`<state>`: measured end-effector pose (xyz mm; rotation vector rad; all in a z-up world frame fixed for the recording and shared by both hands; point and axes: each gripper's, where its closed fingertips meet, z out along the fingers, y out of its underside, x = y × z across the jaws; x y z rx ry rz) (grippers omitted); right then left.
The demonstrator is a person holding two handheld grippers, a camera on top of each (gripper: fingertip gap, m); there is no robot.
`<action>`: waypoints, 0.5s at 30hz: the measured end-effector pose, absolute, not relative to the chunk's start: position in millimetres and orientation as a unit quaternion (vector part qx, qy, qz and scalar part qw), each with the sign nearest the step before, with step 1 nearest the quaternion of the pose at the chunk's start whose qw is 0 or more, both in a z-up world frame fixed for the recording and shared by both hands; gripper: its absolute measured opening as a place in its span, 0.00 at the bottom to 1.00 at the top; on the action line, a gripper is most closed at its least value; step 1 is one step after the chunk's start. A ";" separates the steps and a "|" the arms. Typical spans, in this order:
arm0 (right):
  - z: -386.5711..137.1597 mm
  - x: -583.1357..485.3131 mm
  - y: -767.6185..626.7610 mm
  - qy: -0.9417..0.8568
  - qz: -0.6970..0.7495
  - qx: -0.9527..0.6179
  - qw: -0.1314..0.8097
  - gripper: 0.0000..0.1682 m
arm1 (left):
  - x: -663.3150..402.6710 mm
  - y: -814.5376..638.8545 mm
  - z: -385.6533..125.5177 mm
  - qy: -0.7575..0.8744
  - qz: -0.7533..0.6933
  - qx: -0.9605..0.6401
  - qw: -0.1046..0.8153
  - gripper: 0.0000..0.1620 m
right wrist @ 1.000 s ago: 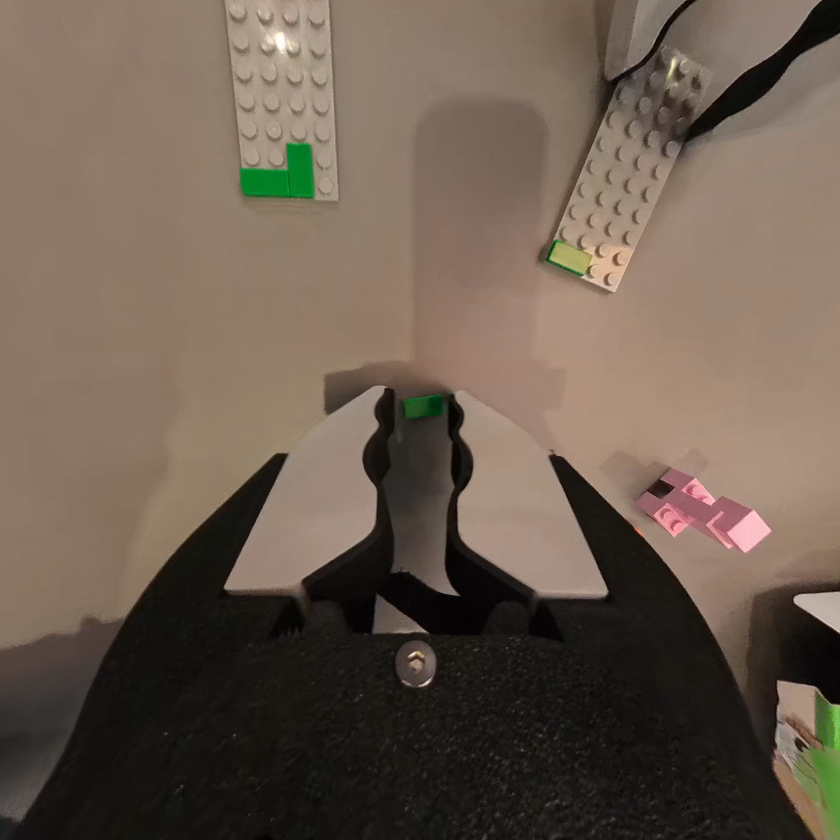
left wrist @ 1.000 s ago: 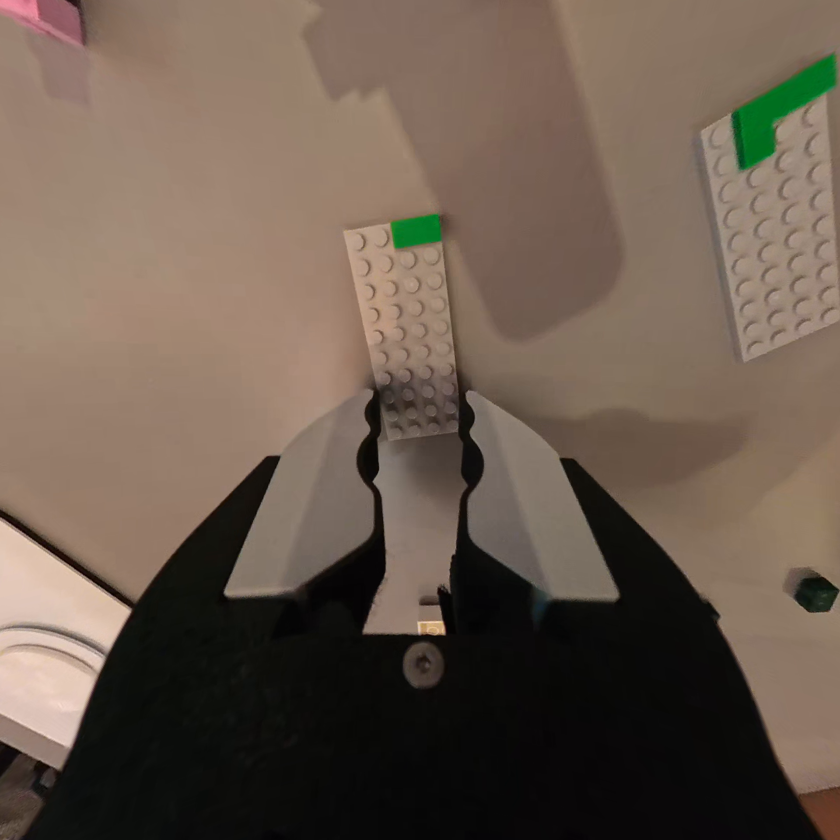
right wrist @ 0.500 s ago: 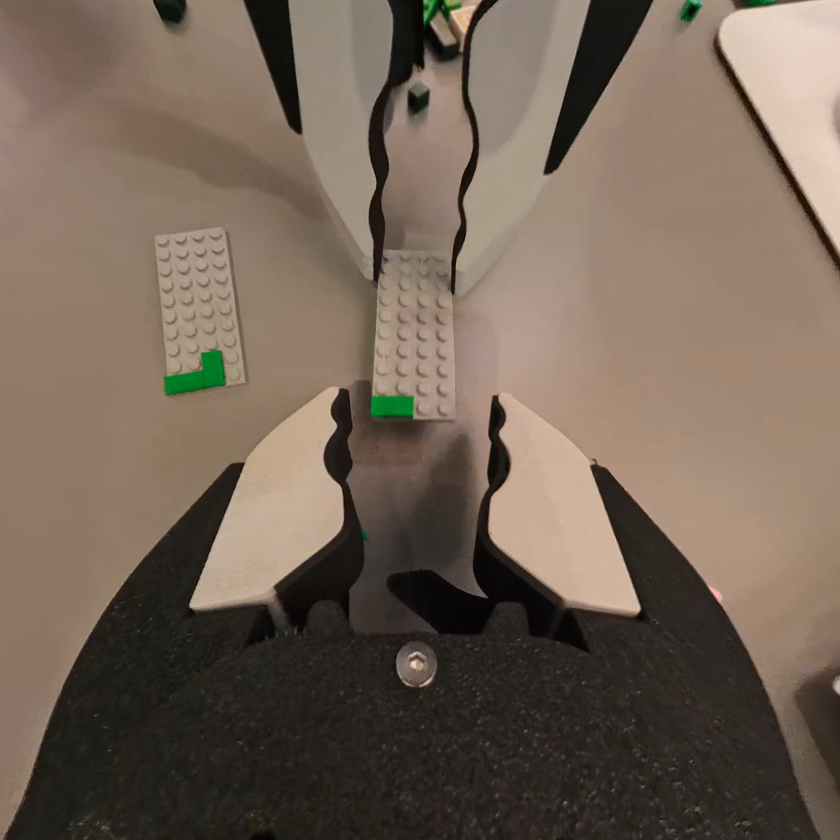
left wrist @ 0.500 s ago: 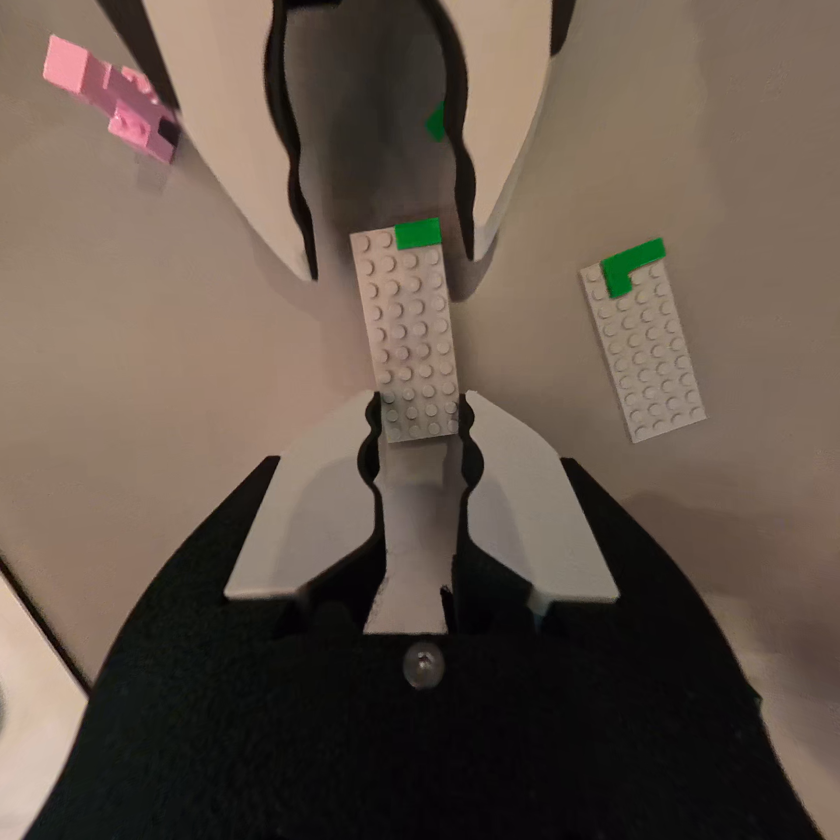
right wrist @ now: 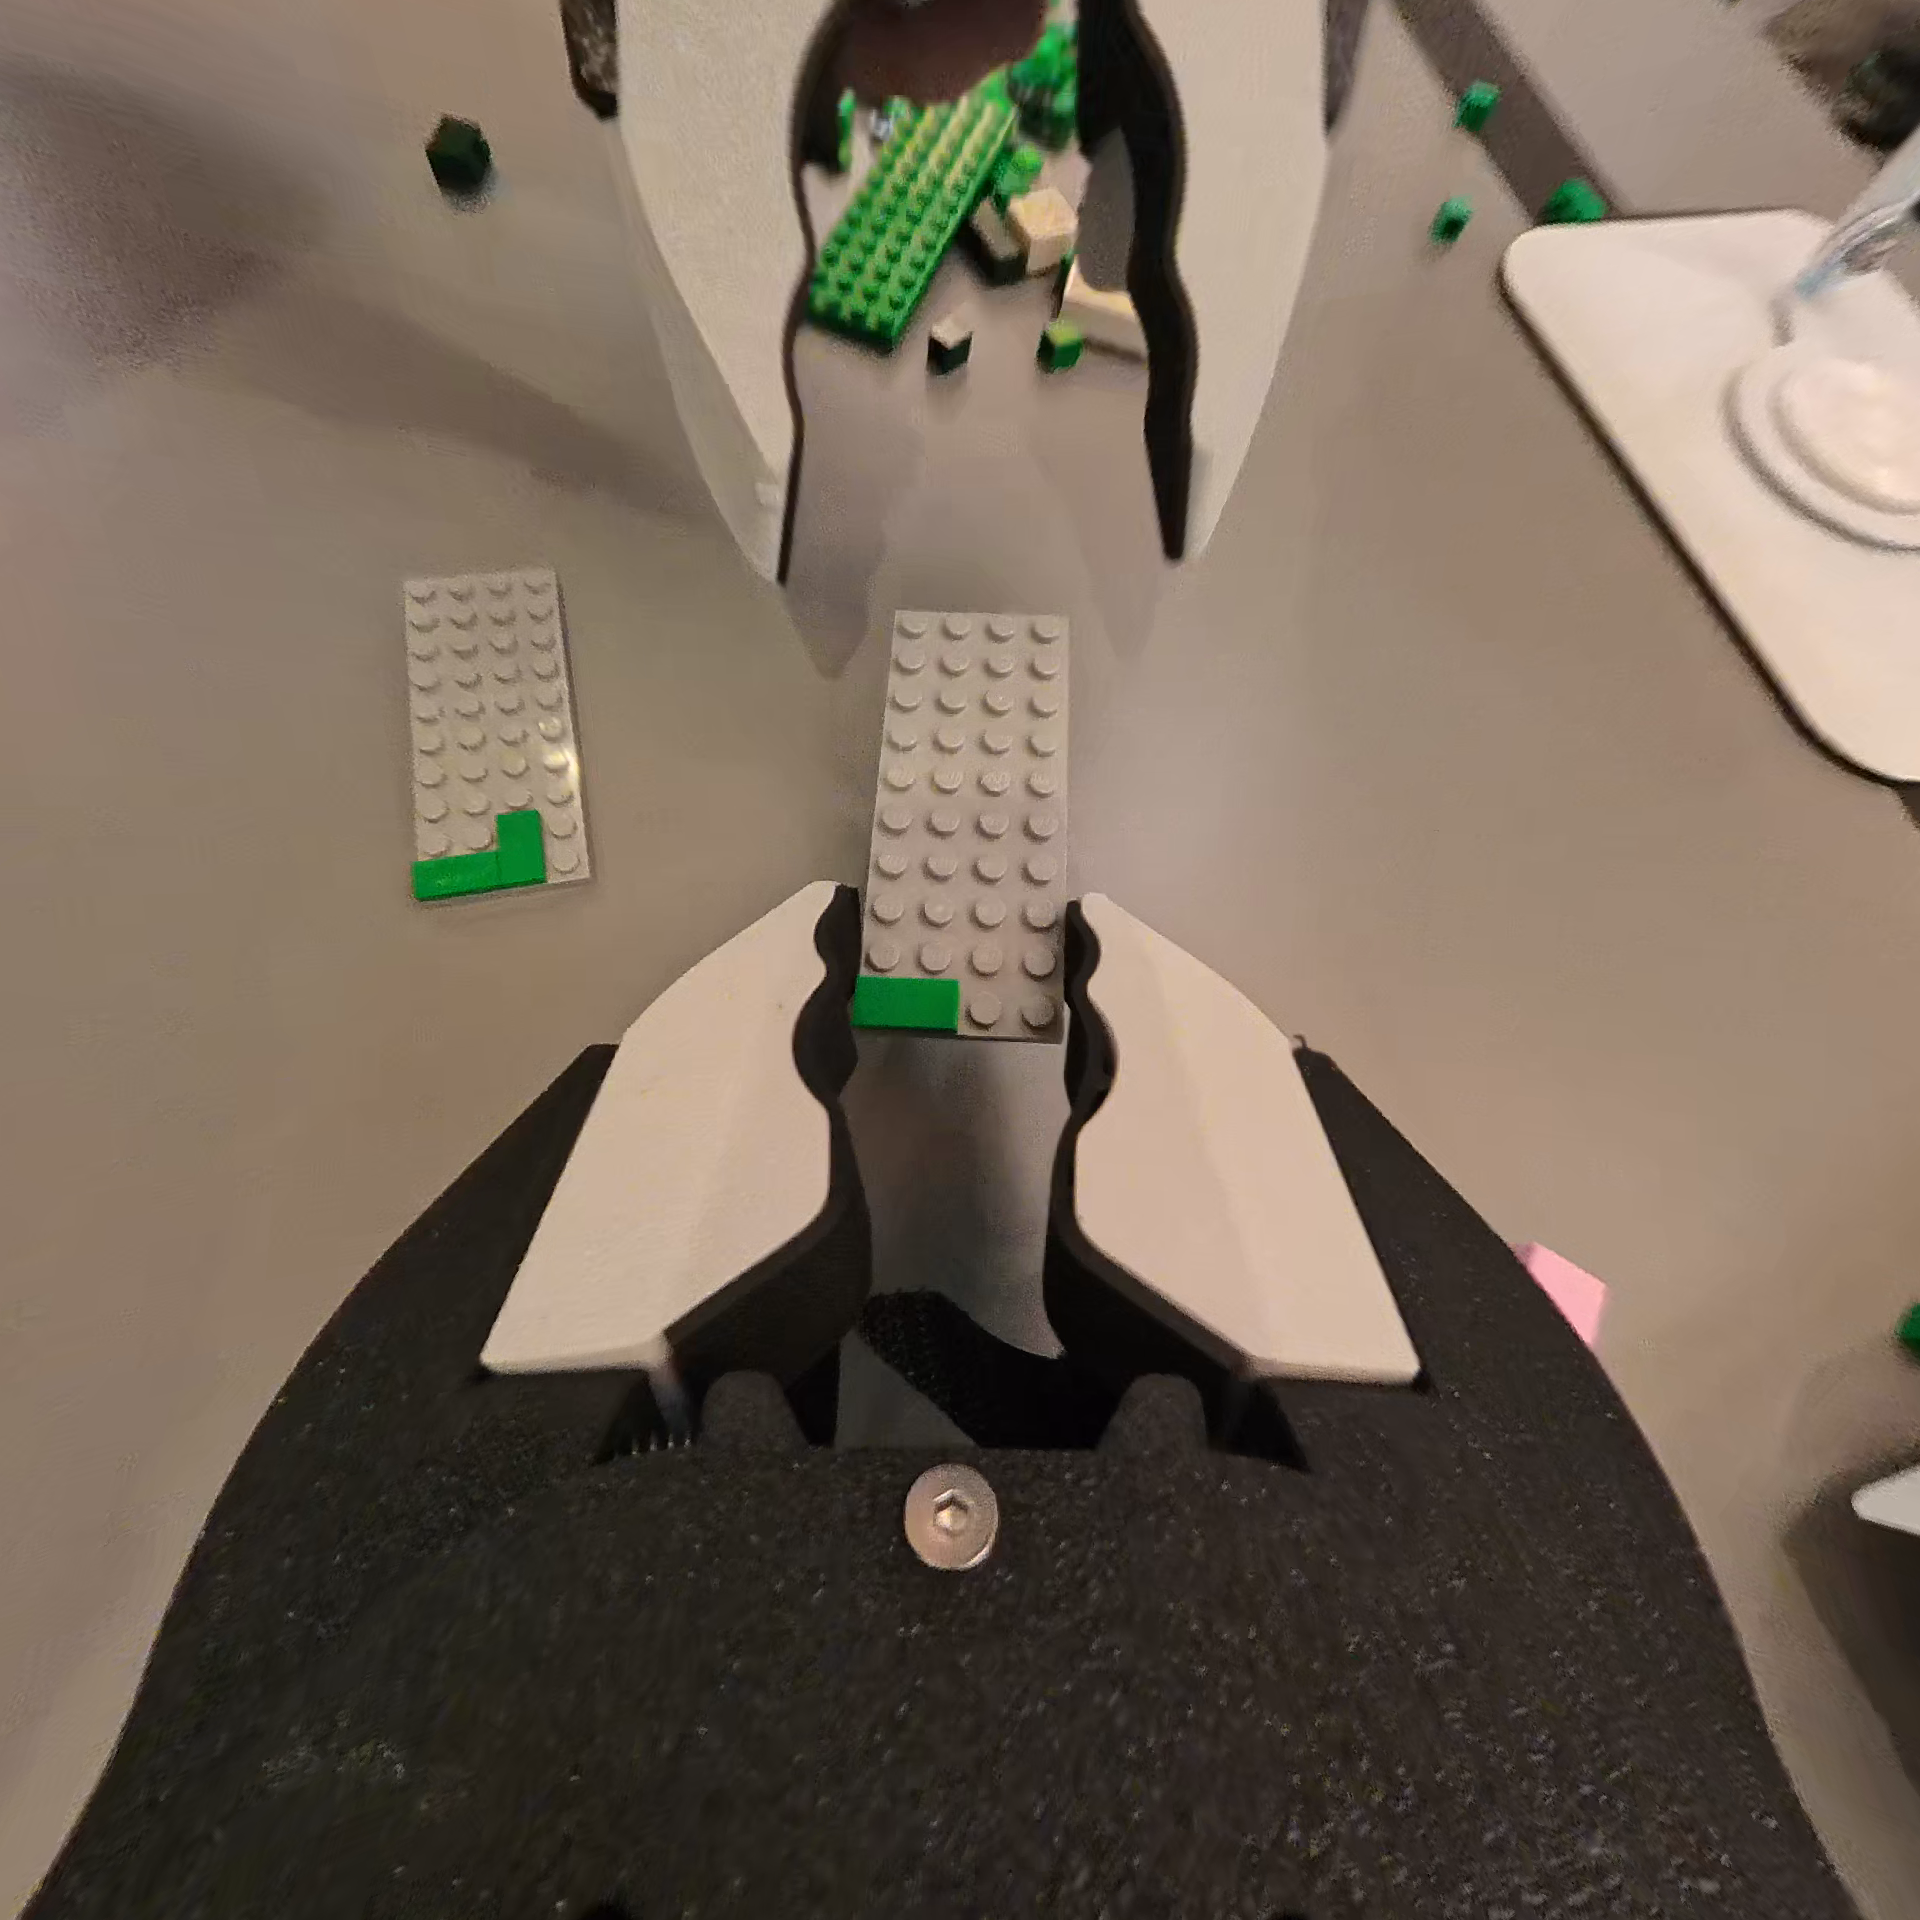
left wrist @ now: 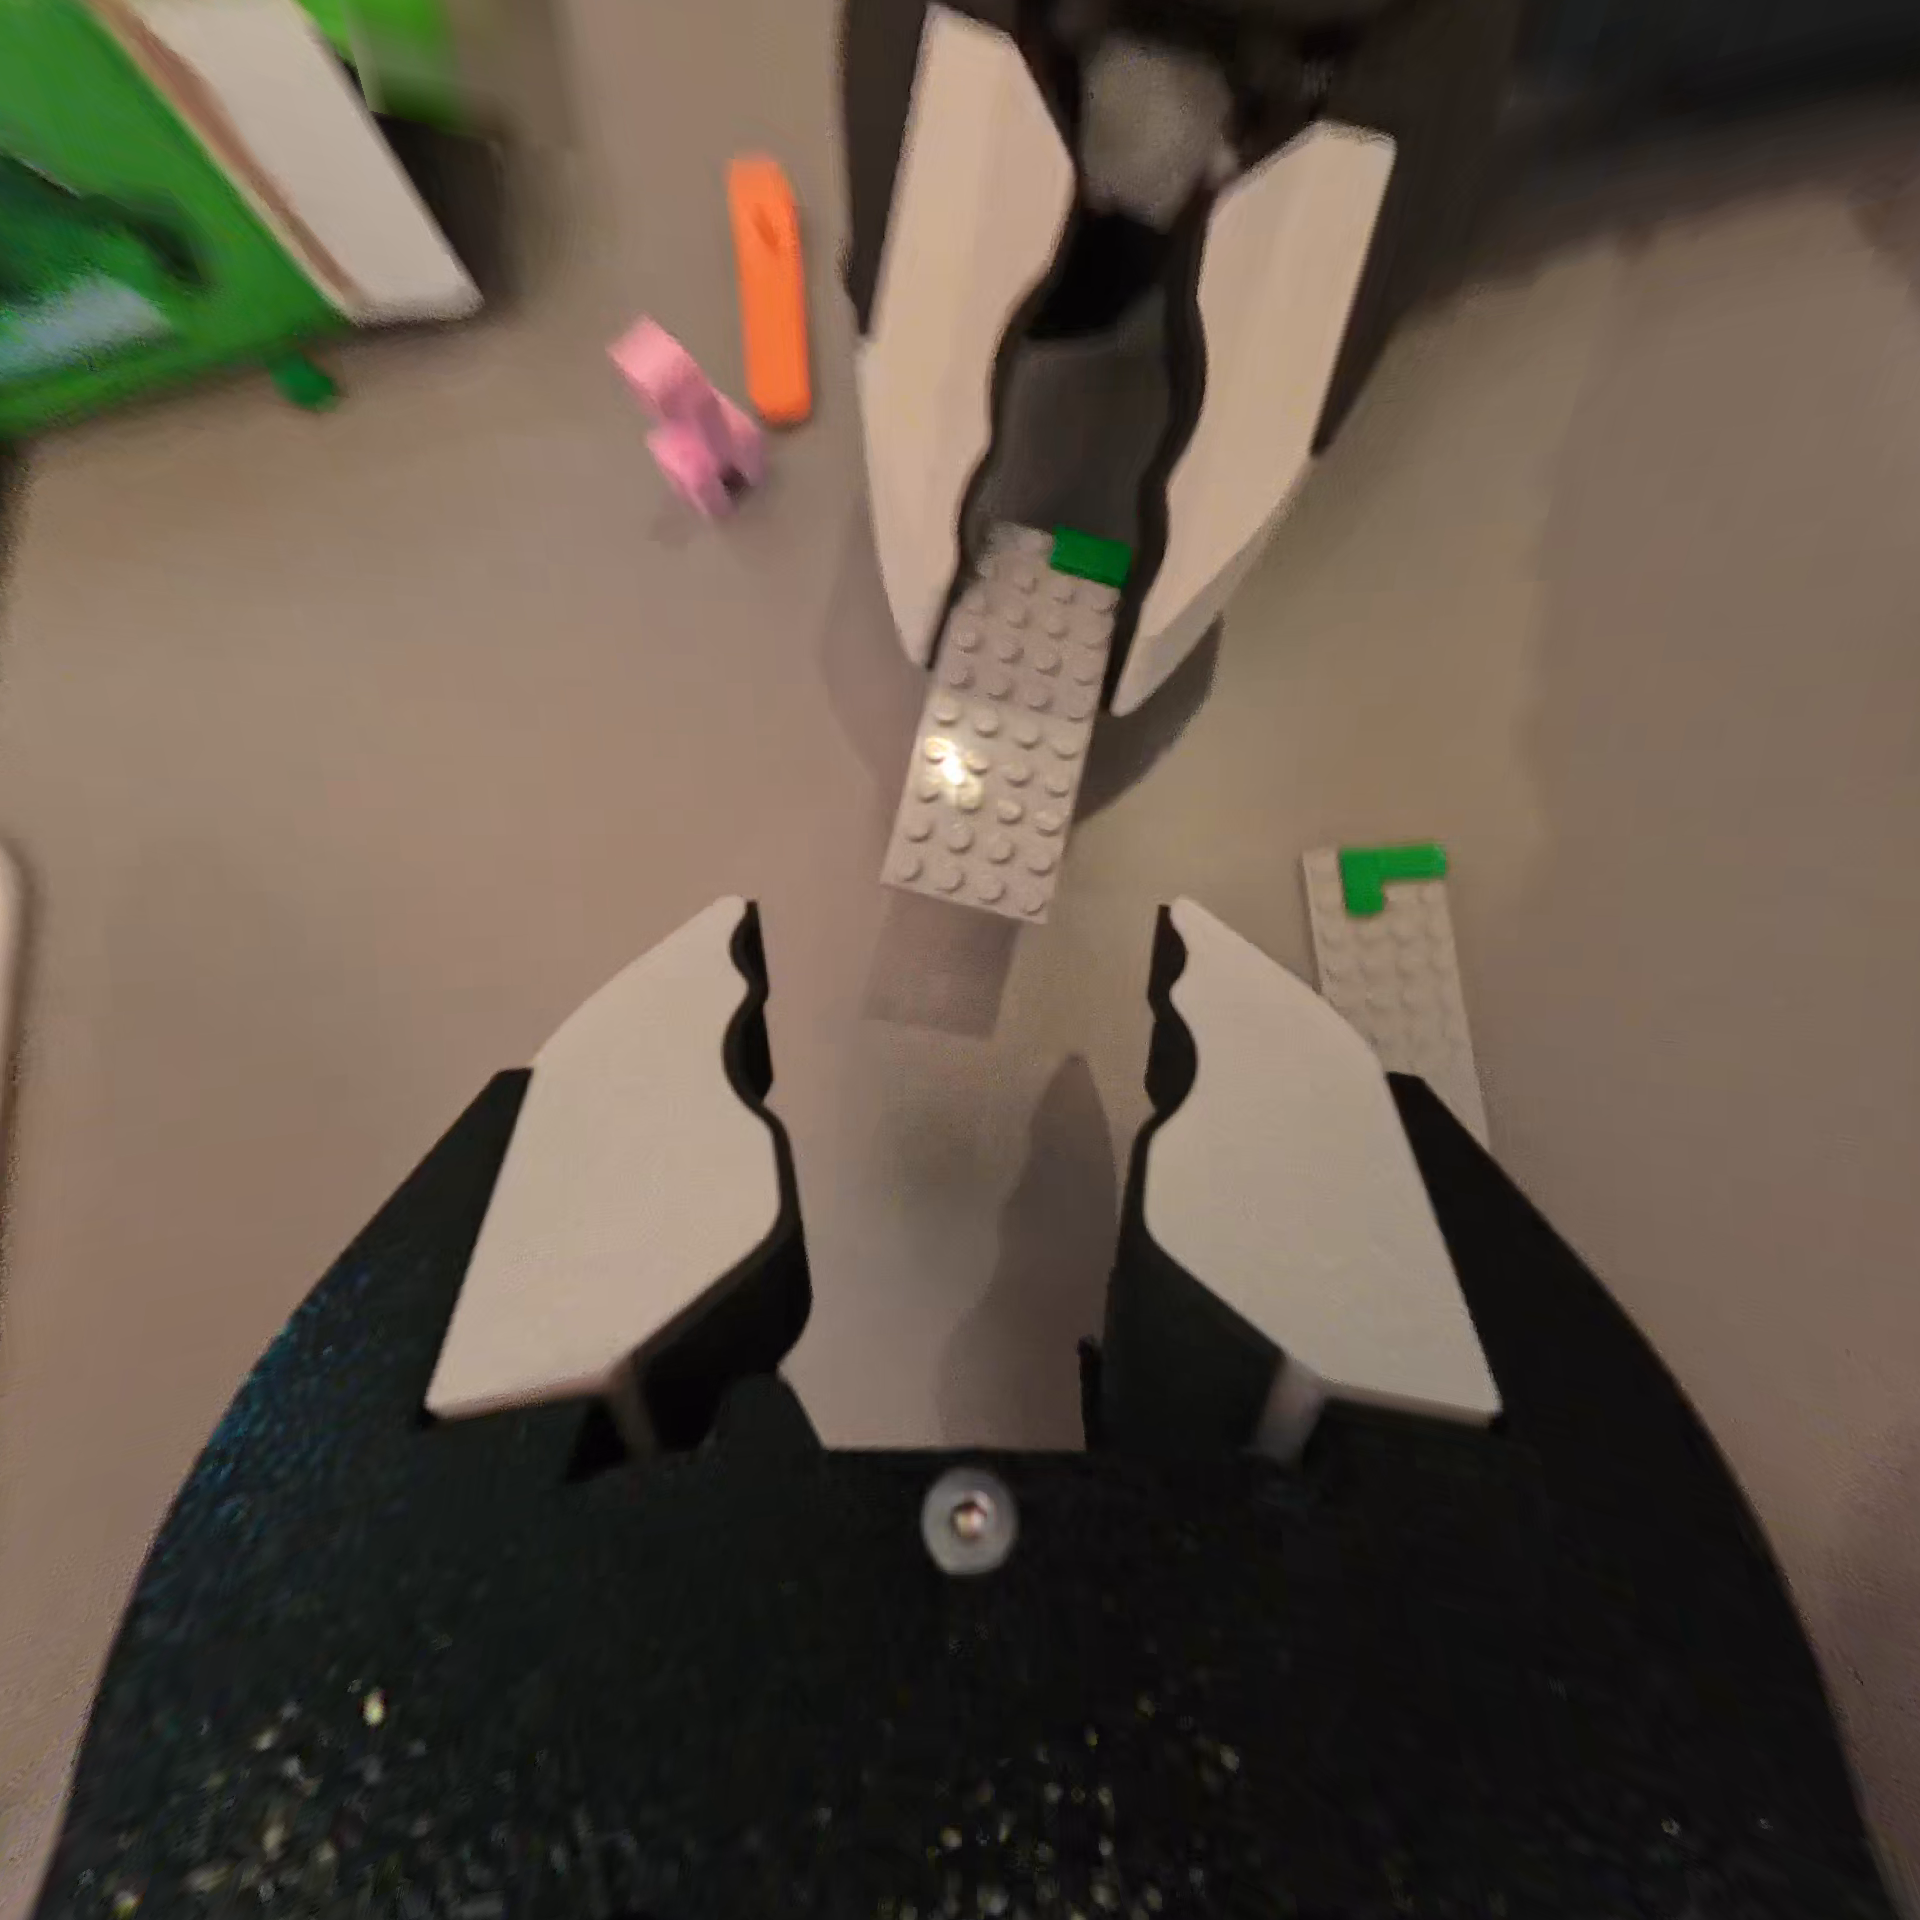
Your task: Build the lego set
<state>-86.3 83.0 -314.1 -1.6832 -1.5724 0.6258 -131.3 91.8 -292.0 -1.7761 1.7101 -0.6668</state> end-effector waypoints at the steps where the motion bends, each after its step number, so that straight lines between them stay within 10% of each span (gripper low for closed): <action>1: -307.6 -83.8 81.7 -0.605 0.255 -0.654 0.376 0.22 | -132.4 95.7 -281.6 0.625 -0.239 -0.658 0.347 0.47; 6: -280.6 -78.7 70.5 -0.568 0.345 -0.662 0.347 0.22 | -124.8 80.3 -254.1 0.655 -0.043 -0.507 0.559 0.41; 15: -279.0 -87.5 56.8 -0.566 0.389 -0.669 0.286 0.22 | -102.3 73.5 -265.3 0.681 0.096 -0.423 0.590 0.04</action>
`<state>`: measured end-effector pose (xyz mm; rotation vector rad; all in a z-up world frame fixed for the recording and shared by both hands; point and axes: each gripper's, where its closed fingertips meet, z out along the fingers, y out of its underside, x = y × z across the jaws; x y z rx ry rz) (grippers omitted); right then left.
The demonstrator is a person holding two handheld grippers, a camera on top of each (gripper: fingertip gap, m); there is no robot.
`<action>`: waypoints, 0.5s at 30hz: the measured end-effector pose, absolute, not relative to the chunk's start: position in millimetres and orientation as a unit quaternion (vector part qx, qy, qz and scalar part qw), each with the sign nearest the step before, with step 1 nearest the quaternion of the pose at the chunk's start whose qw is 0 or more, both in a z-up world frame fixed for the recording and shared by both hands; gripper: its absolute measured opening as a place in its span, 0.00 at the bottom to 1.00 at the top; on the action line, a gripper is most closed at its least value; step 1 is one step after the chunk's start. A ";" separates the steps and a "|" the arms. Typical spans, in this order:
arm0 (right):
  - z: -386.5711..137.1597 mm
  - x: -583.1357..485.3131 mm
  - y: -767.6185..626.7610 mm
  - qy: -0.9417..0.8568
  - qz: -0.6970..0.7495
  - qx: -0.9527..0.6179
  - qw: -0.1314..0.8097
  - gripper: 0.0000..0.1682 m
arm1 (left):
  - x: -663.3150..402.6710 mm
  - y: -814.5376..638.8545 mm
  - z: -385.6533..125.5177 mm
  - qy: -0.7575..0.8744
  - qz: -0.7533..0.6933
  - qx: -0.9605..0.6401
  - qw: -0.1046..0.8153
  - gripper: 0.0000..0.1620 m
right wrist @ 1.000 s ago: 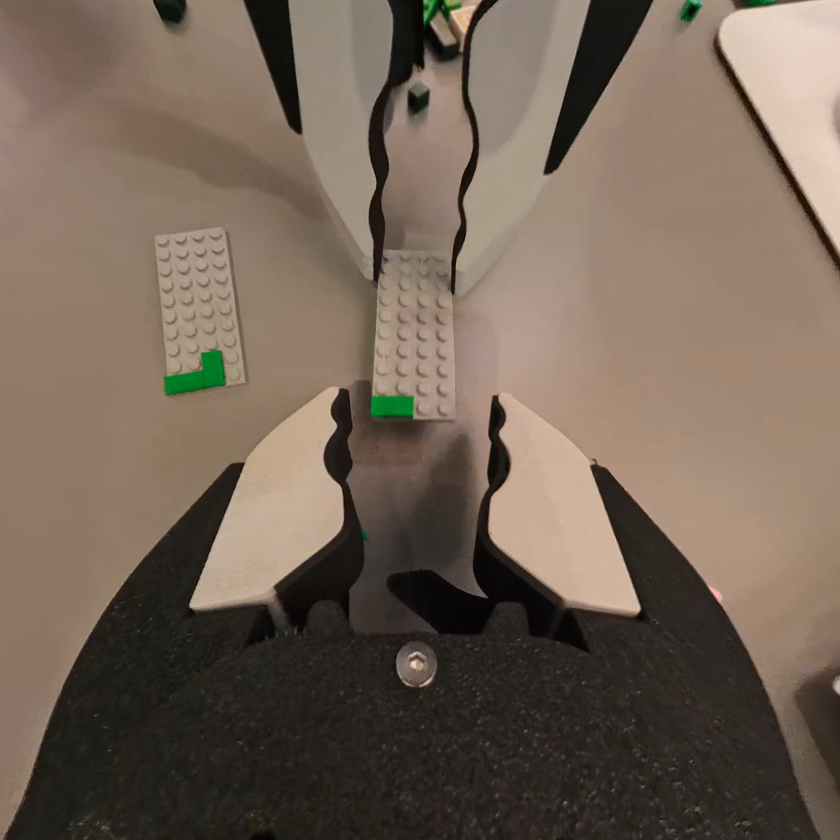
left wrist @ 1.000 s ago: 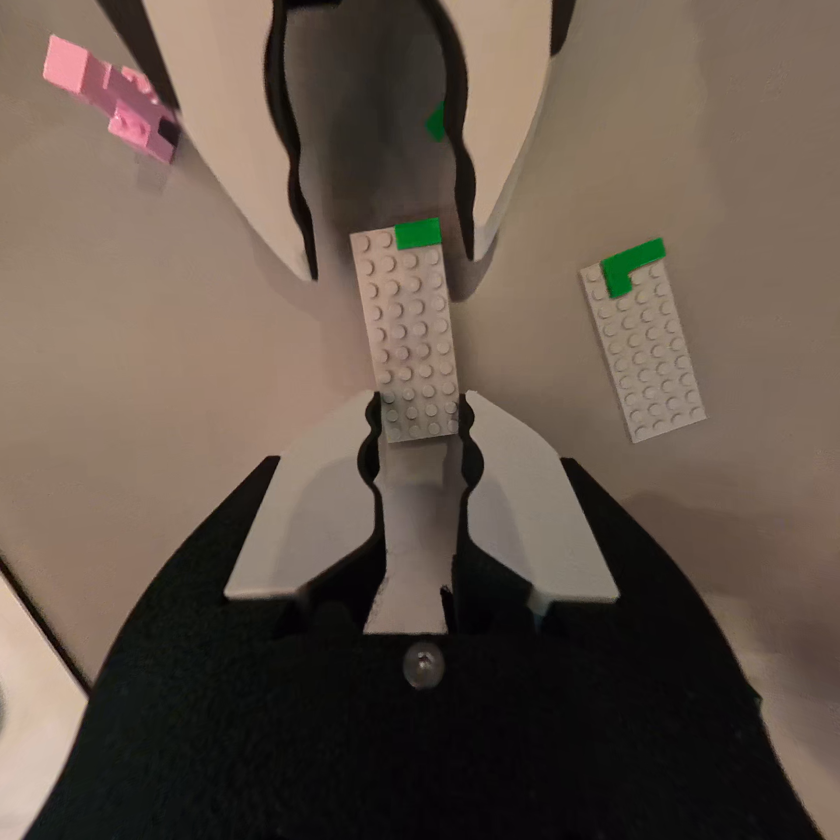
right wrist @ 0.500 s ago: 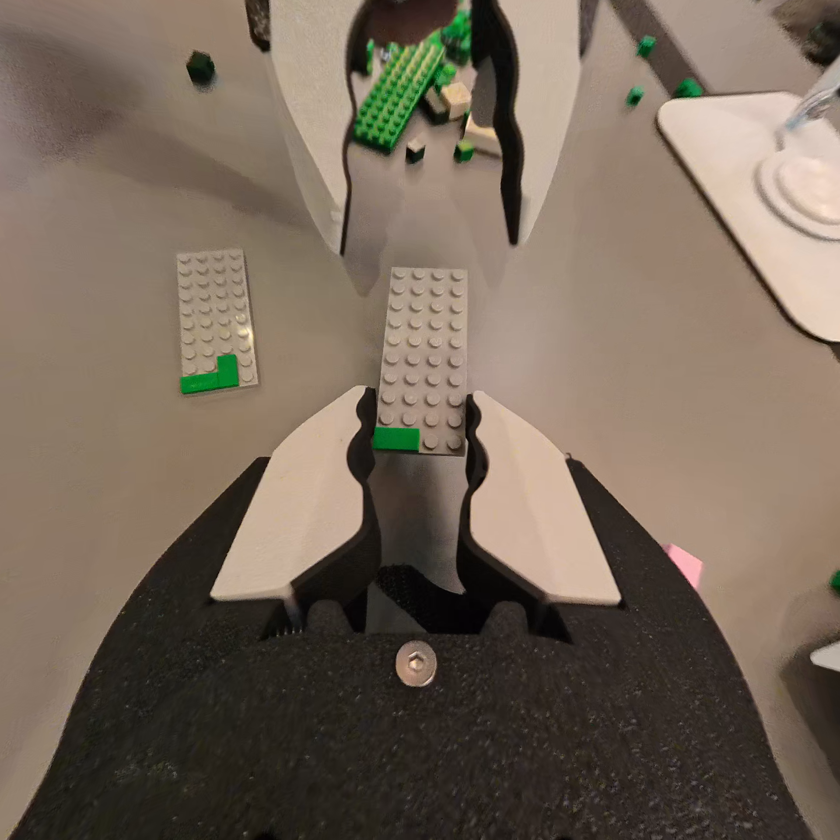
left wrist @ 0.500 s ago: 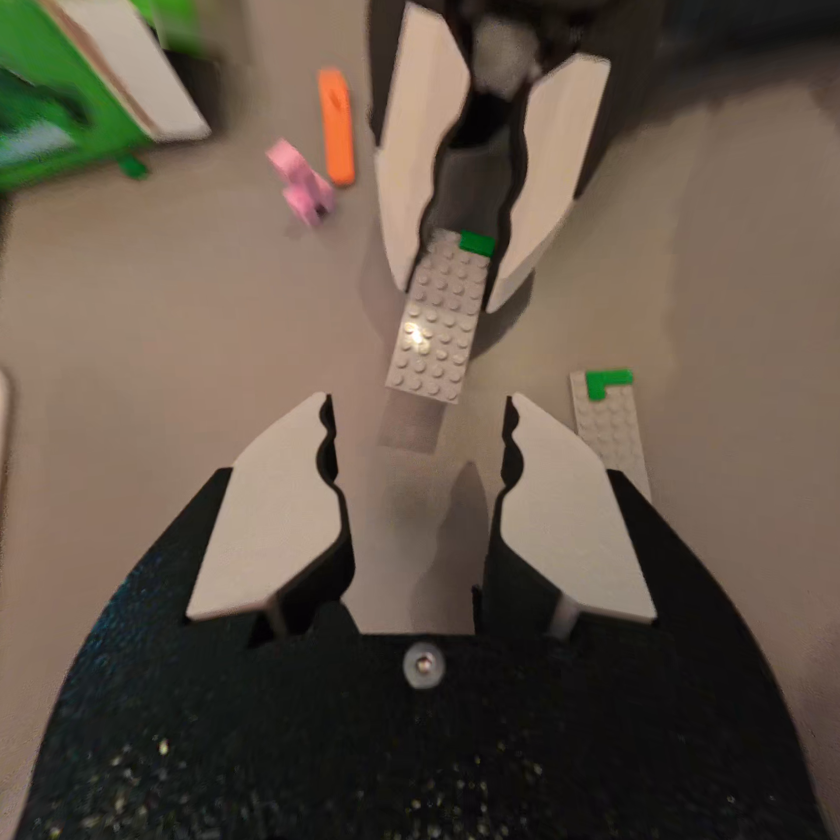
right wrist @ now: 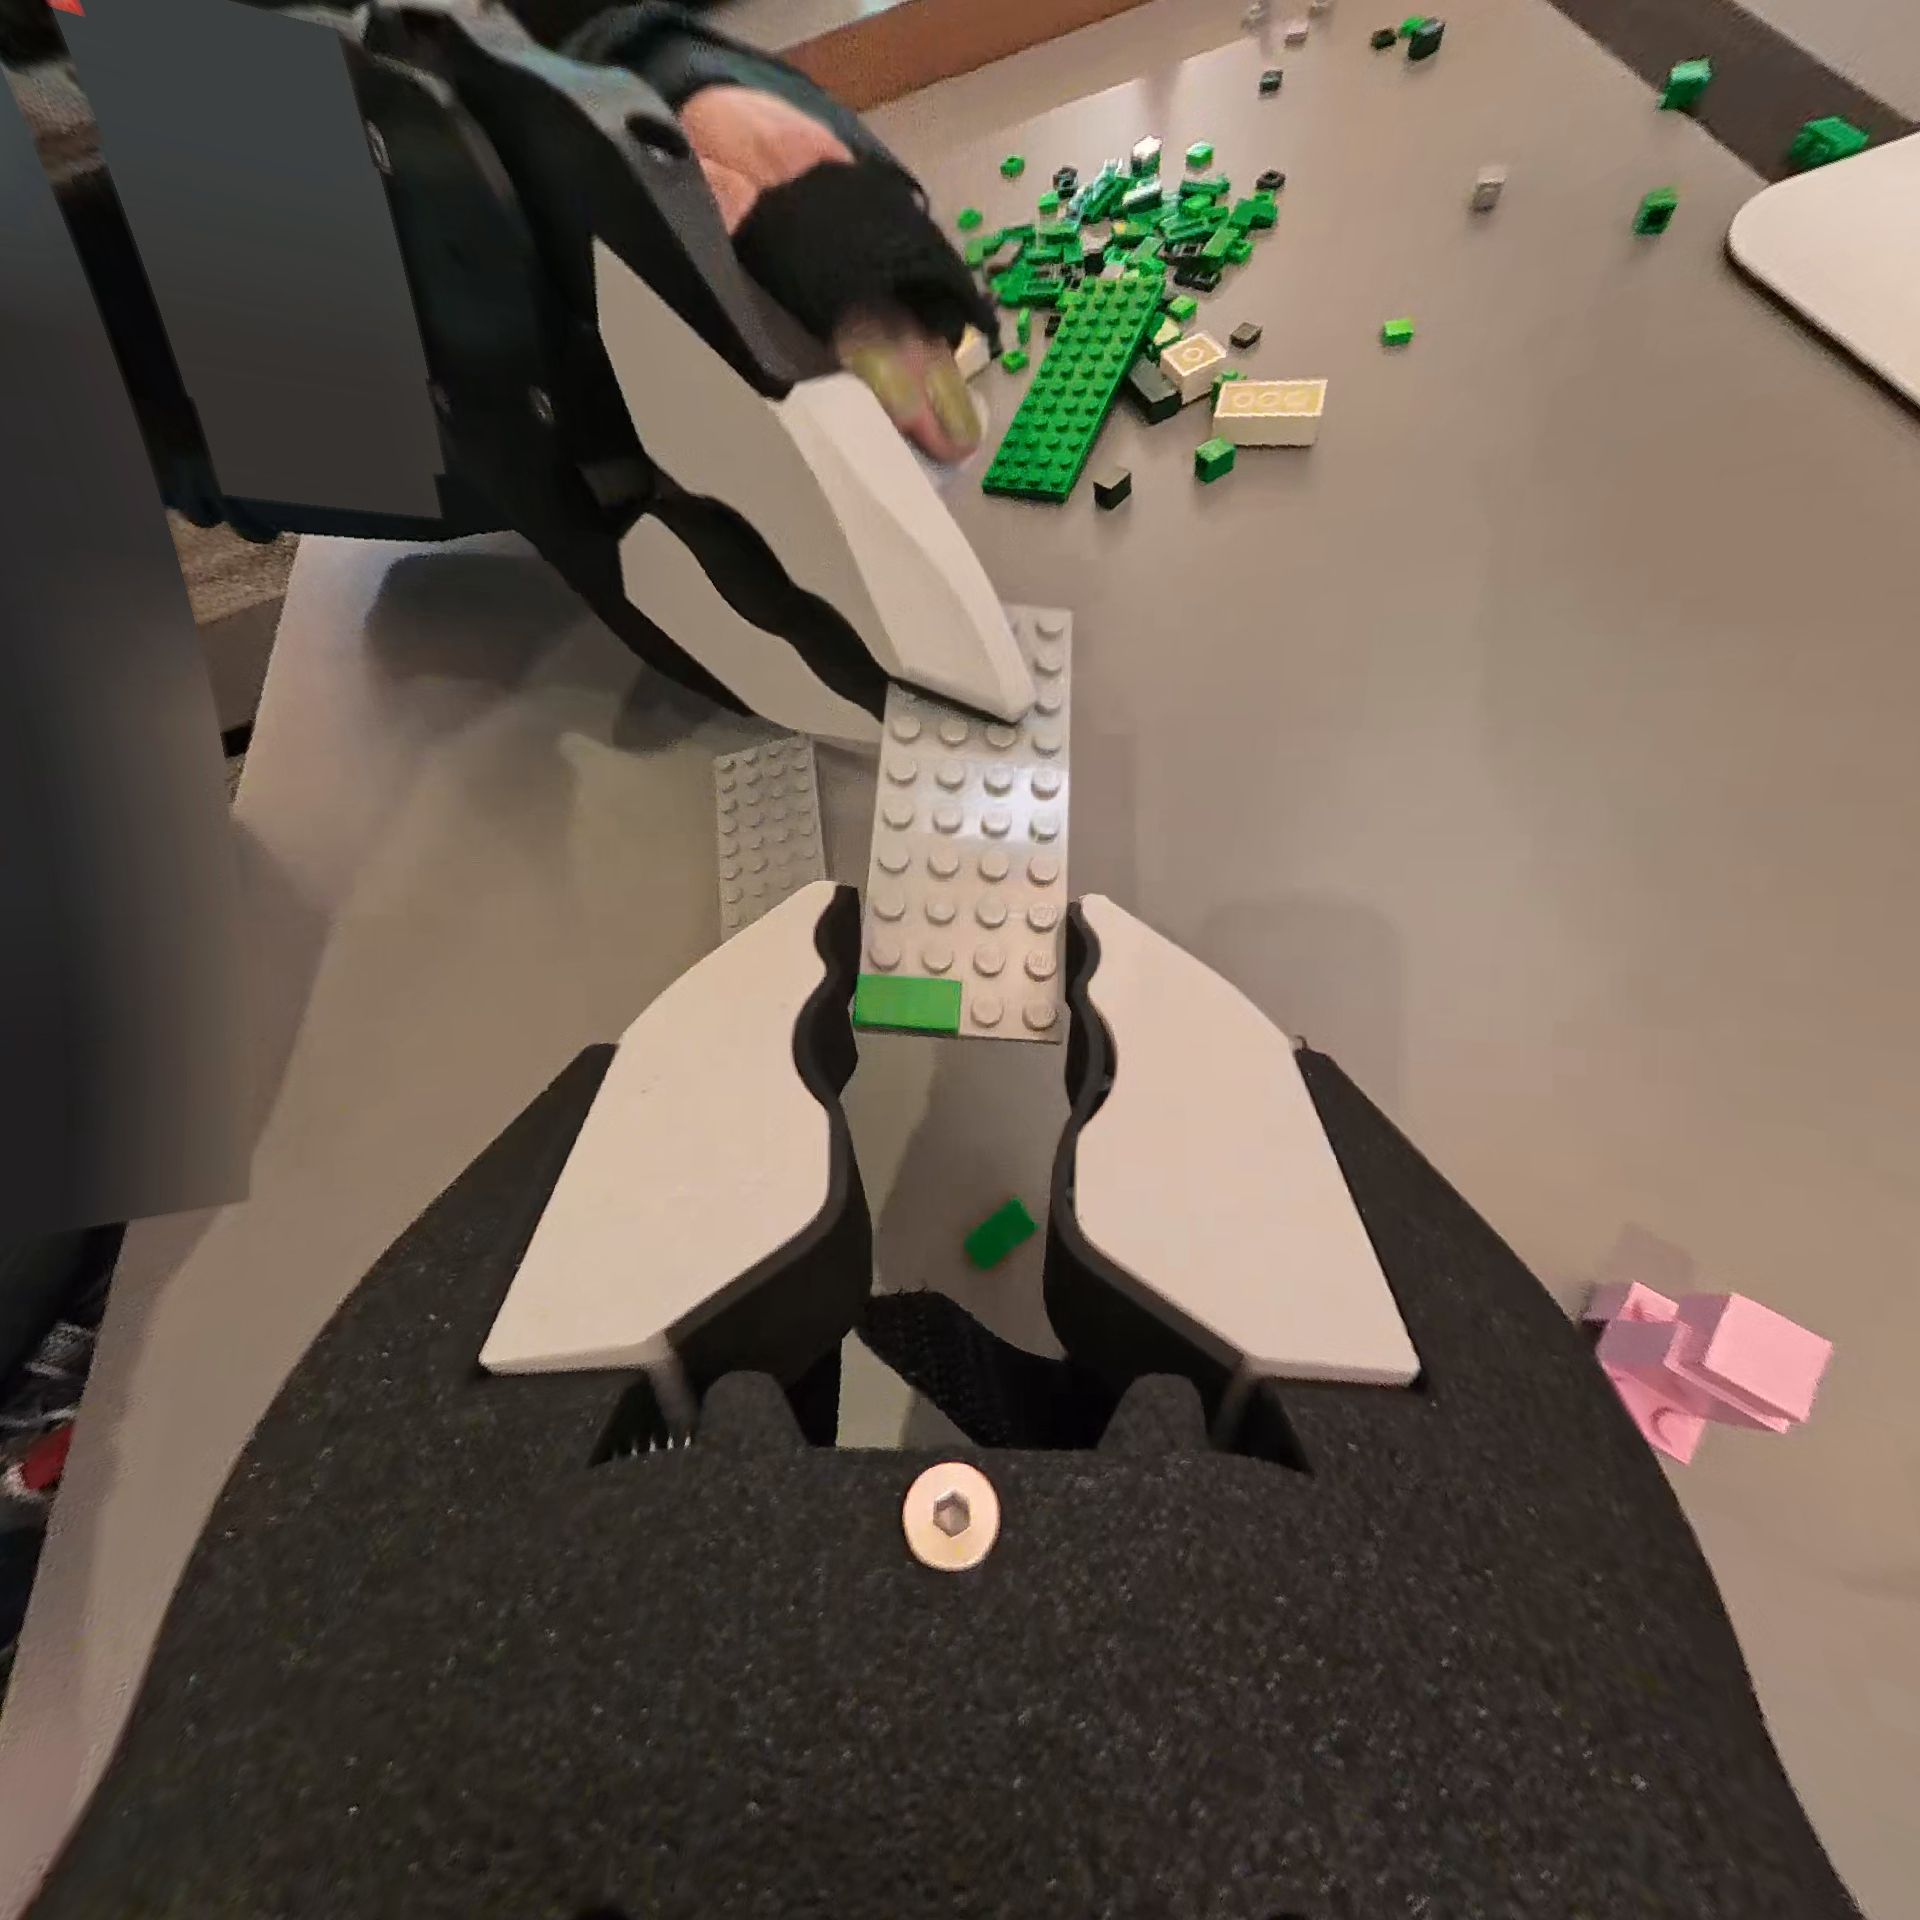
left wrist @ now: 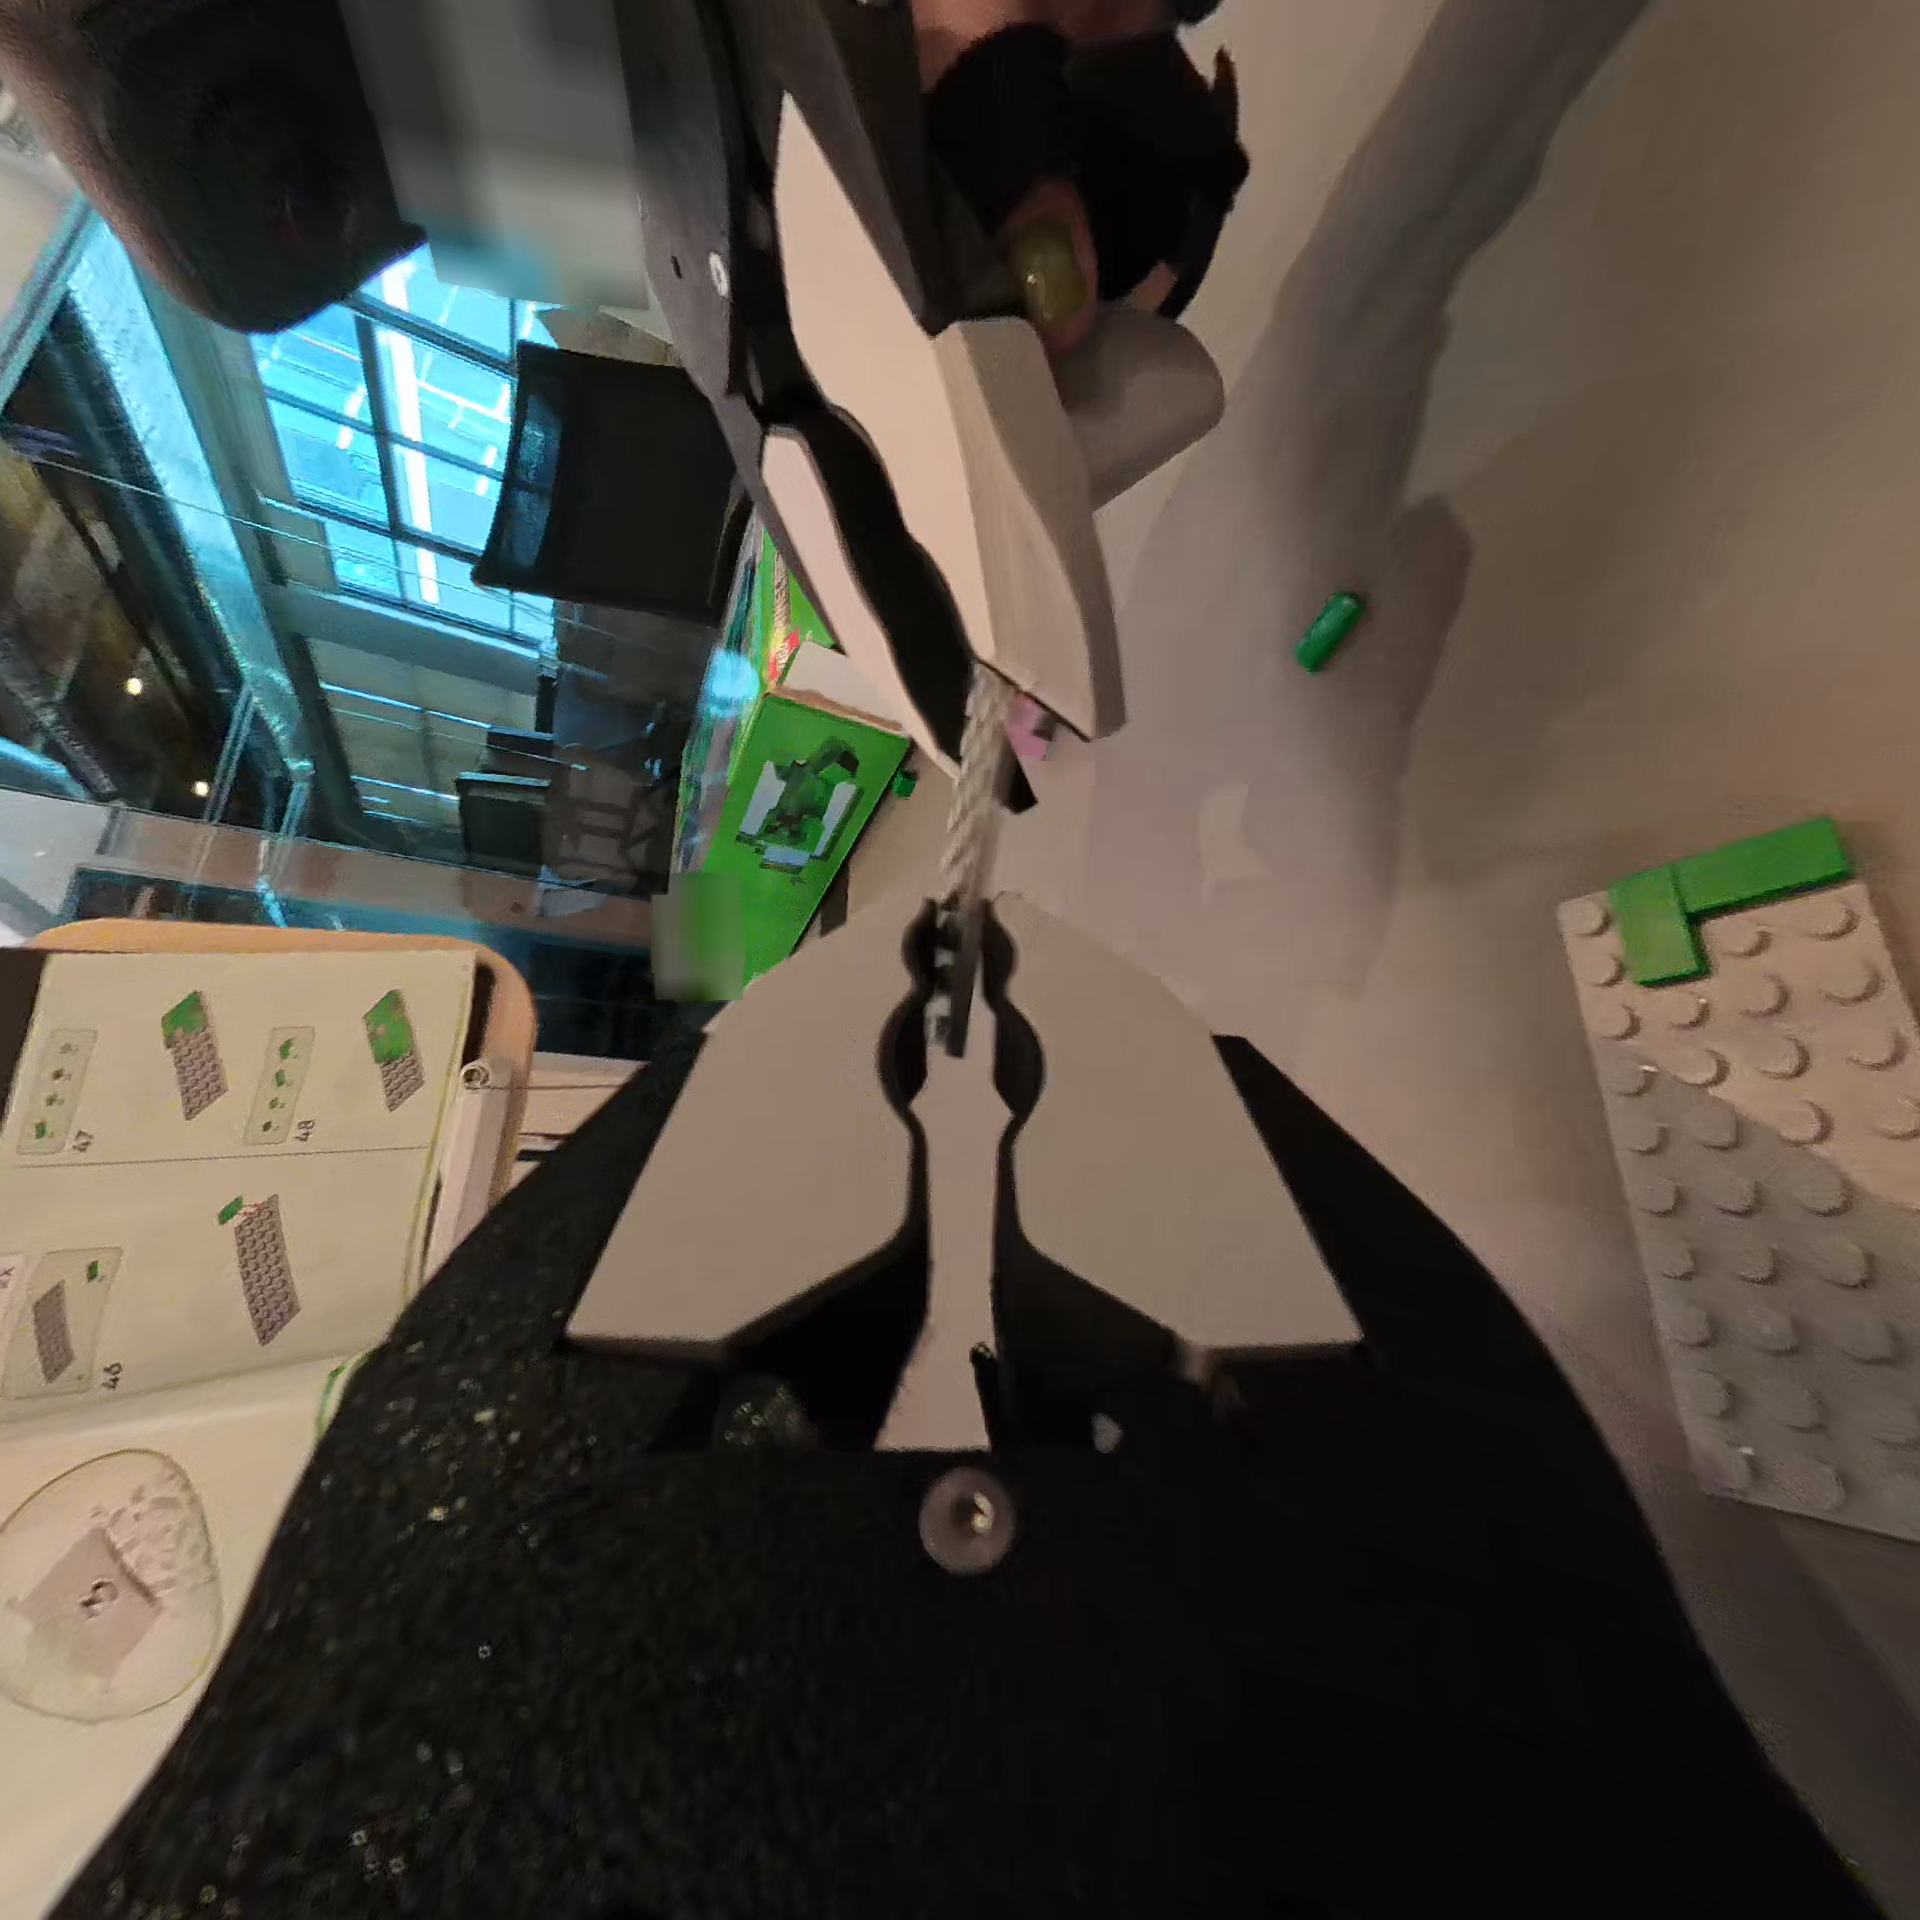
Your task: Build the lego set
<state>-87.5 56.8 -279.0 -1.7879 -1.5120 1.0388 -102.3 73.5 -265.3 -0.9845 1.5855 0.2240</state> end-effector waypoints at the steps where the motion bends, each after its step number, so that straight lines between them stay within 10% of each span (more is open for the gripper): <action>1: -277.5 -86.8 57.7 -0.565 0.387 -0.664 0.300 0.21 | -103.9 72.6 -266.7 0.681 0.103 -0.421 0.590 0.03; 15: -336.7 -26.2 38.3 -0.749 0.287 -0.555 0.219 0.22 | -154.7 66.3 -283.8 0.646 0.120 -0.424 0.623 0.02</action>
